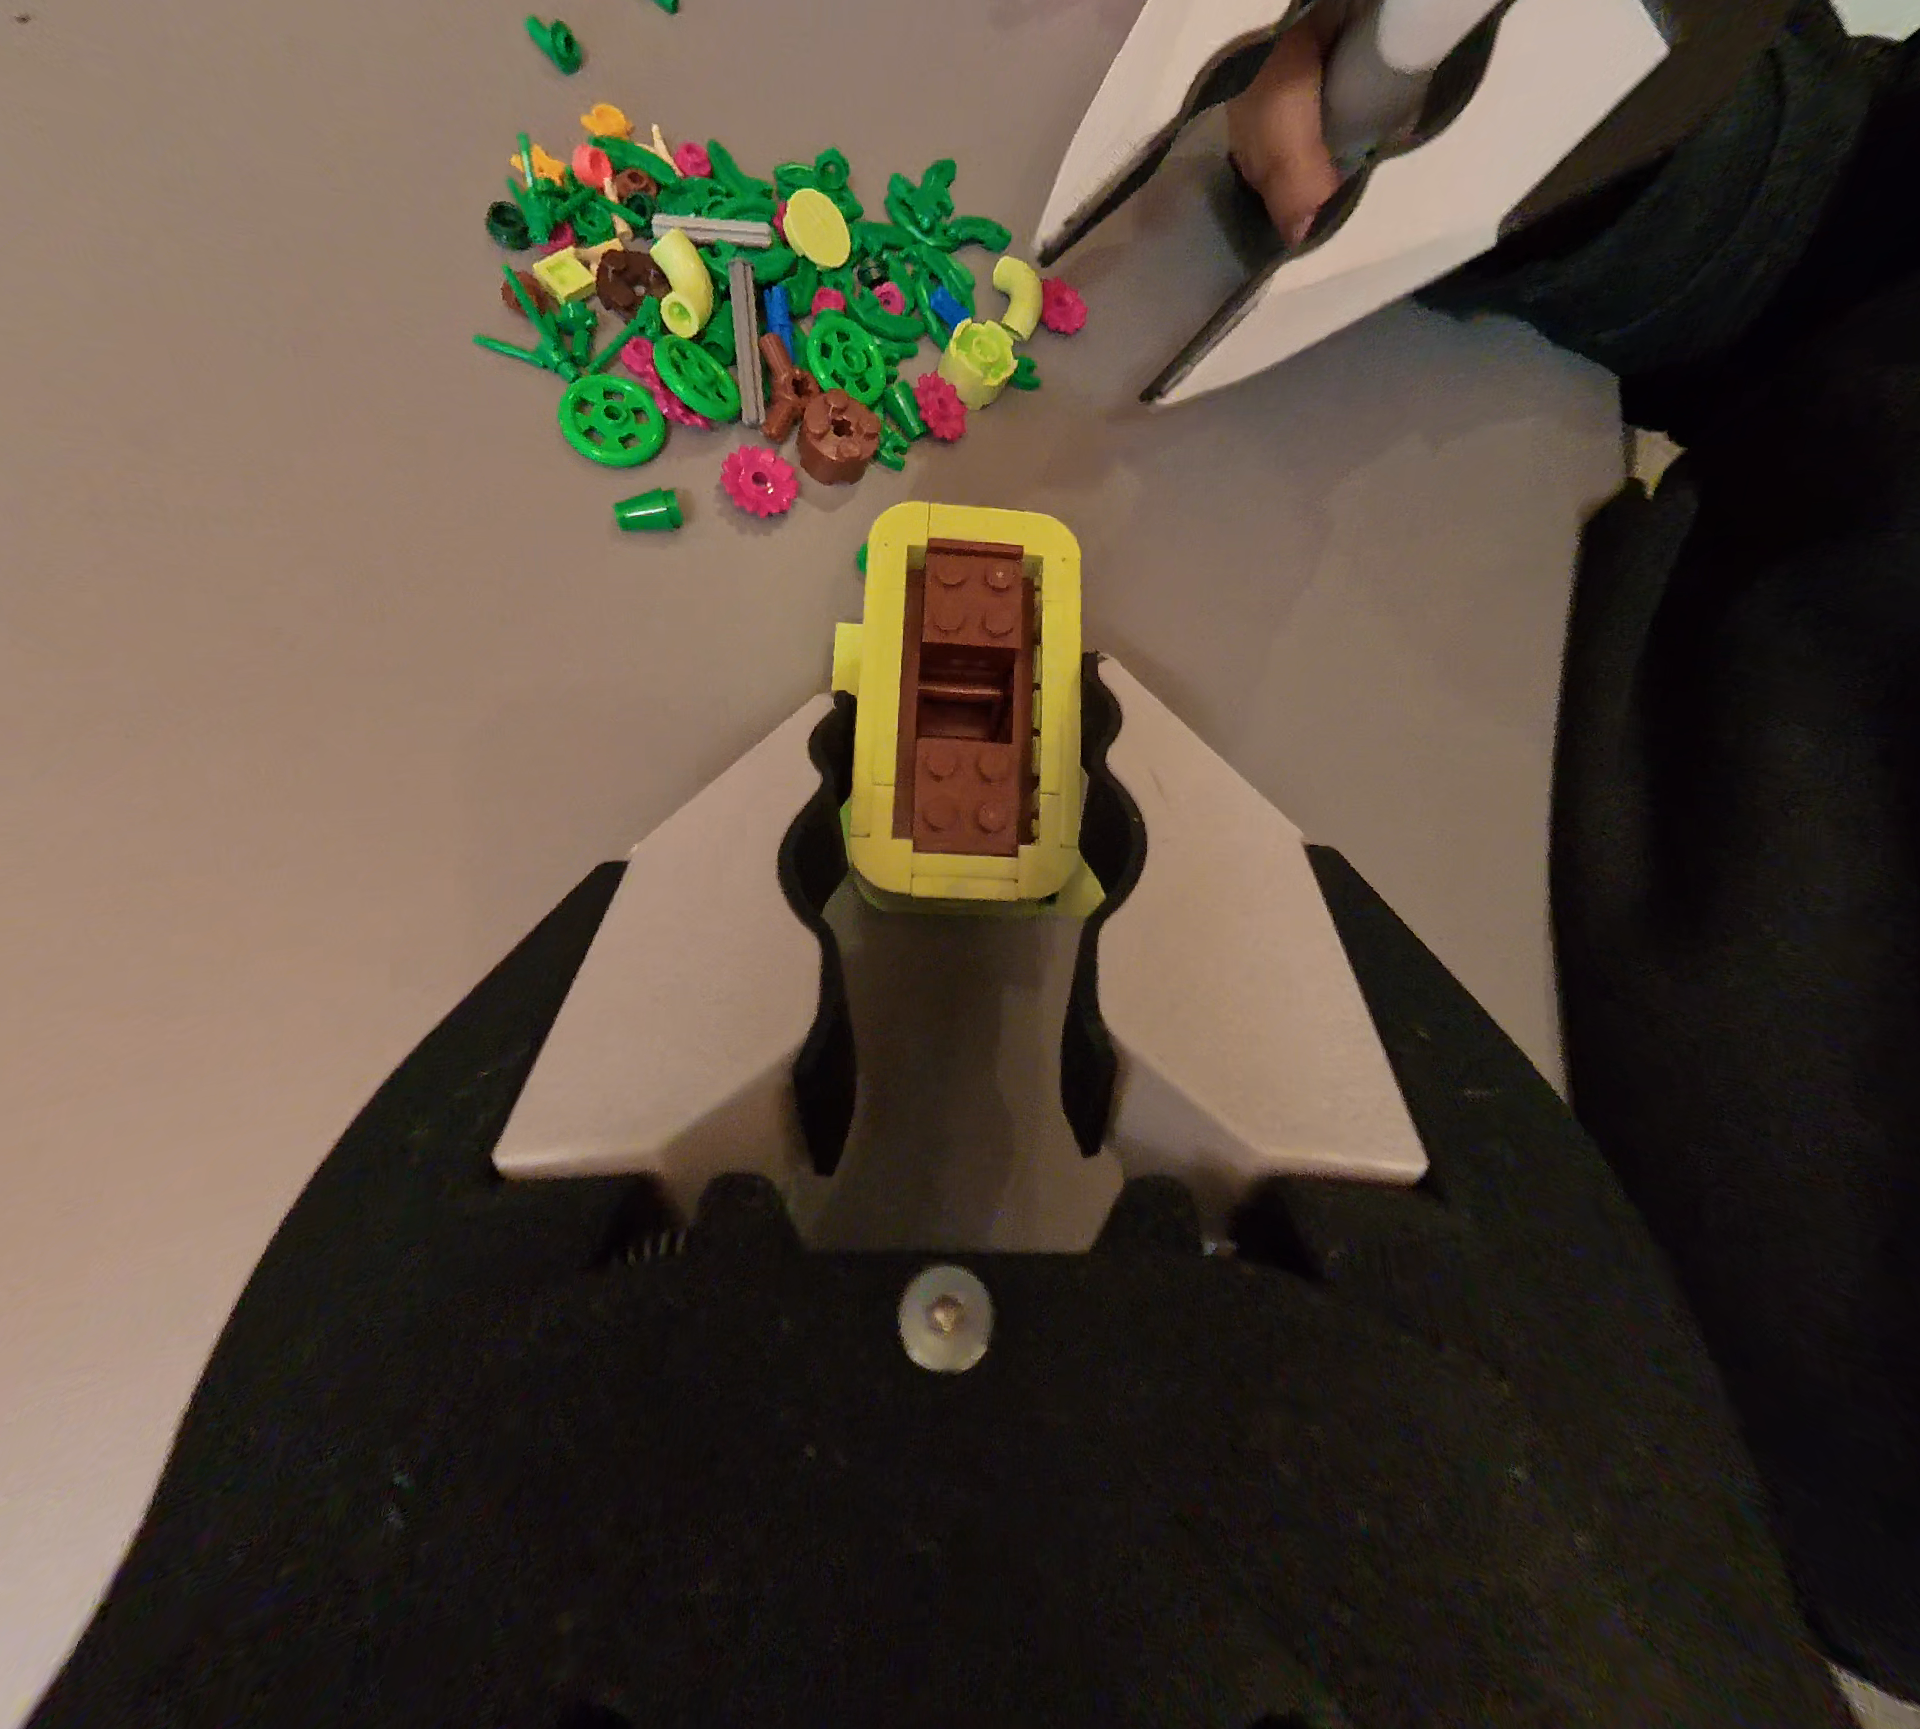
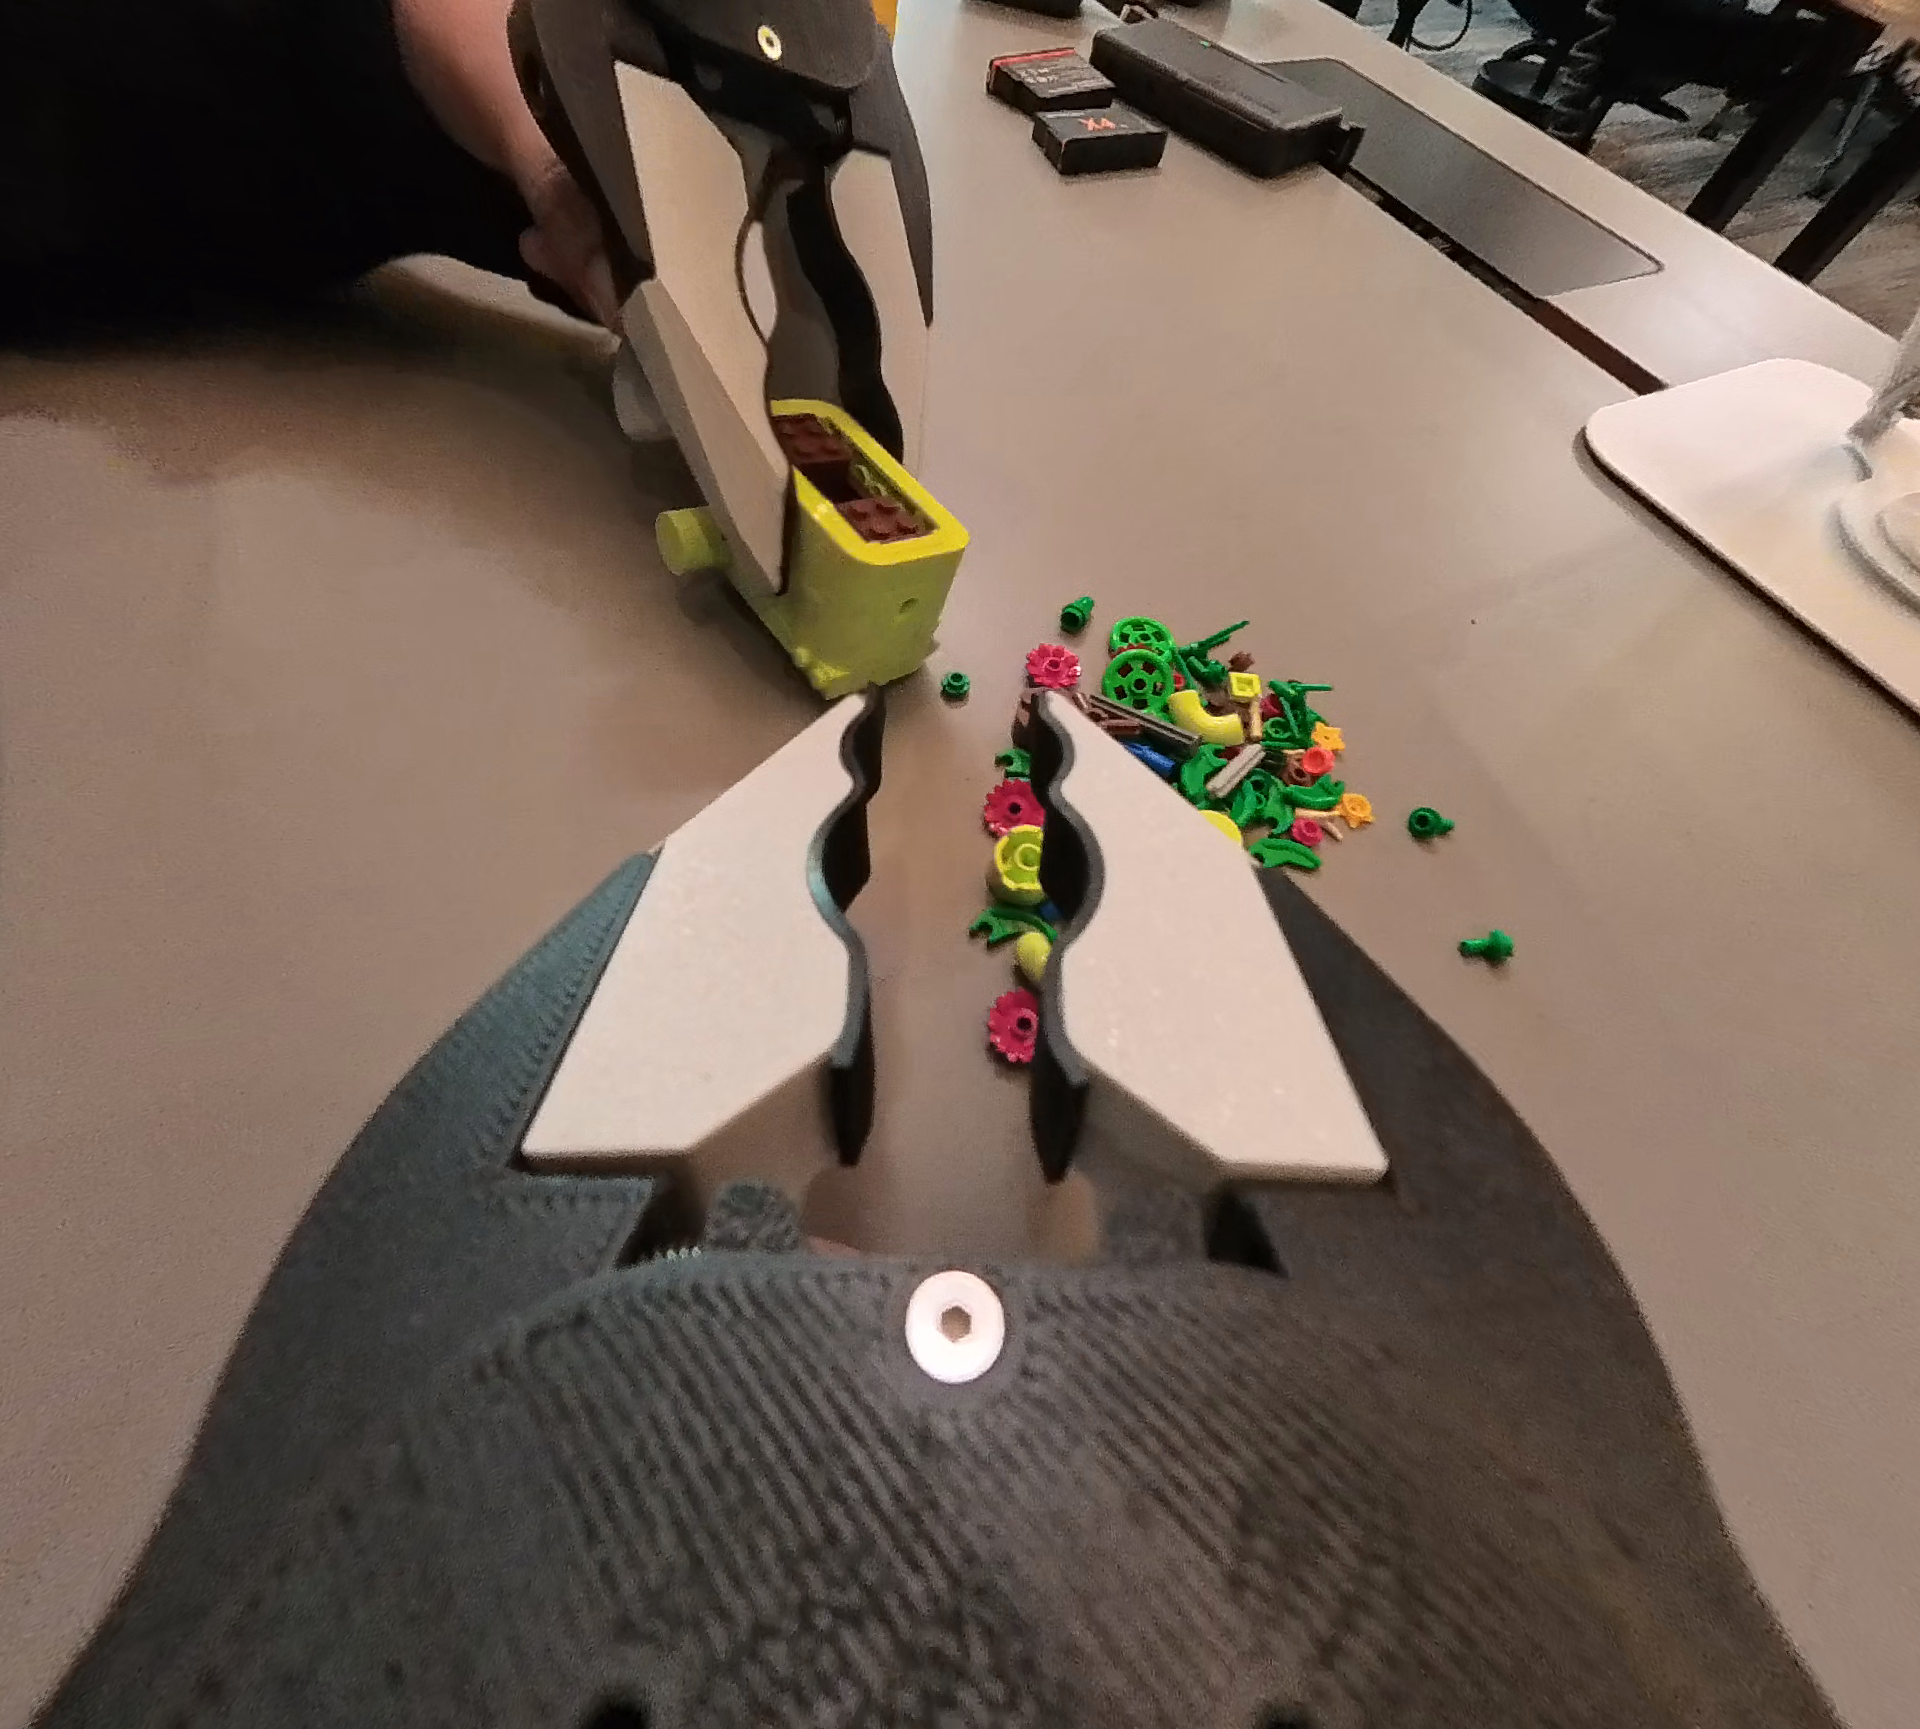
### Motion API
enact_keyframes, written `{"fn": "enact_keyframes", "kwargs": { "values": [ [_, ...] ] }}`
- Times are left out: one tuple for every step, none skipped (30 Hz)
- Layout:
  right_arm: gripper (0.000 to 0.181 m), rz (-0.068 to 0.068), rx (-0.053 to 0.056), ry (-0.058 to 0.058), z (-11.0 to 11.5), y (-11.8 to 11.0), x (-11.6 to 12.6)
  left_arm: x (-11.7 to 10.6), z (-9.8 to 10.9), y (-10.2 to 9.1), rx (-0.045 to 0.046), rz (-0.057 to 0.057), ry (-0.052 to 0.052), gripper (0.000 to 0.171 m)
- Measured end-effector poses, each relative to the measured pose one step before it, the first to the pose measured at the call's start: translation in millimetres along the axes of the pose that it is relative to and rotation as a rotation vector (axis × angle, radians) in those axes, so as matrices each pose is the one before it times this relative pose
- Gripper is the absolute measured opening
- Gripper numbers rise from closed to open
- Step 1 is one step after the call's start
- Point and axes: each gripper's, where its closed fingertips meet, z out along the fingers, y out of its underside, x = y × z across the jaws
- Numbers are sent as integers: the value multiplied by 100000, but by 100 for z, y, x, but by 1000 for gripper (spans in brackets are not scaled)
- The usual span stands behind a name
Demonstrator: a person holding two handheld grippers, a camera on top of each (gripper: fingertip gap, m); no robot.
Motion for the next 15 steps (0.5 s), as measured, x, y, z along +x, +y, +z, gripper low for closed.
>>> {"fn": "enact_keyframes", "kwargs": {
  "values": [
    [27,-1368,-451,186,95,44,-122,-130,-37,-13,91,-846,-2408,41],
    [27,-1664,-517,370,101,38,-124,-259,-41,-90,1038,-1589,-3147,40],
    [28,-2017,-205,478,123,-22,-143,-407,-58,-154,2018,-1258,-4003,40],
    [32,-2196,685,633,111,-189,-187,-542,-53,-247,3412,-1213,-4912,40],
    [36,-2180,1742,999,107,-381,-203,-386,-32,-412,5026,-2939,-3519,40],
    [38,-2335,2321,1081,129,-530,-259,14,-62,-566,6280,-3881,-419,40],
    [40,-2604,2154,1481,172,-568,-269,200,-160,-707,6702,-5148,1331,40],
    [40,-3080,1853,1787,189,-572,-272,354,-205,-829,6773,-5912,2601,40],
    [40,-3657,1625,1853,210,-558,-321,439,-143,-852,6555,-5324,3037,40],
    [40,-4344,1184,2216,195,-504,-305,328,11,-598,4922,-4565,2105,40],
    [40,-5137,864,2618,170,-432,-241,260,159,-259,2735,-2958,1308,40],
    [39,-5673,677,2793,115,-340,-175,149,242,-19,1265,-1674,345,40],
    [37,-5522,132,2676,103,-194,-133,158,264,69,806,-861,45,40],
    [35,-4552,-810,1832,115,15,-157,157,229,88,599,-818,11,40],
    [36,-2797,-1698,641,156,191,-197,152,172,42,569,-1024,188,40]
  ]
}}
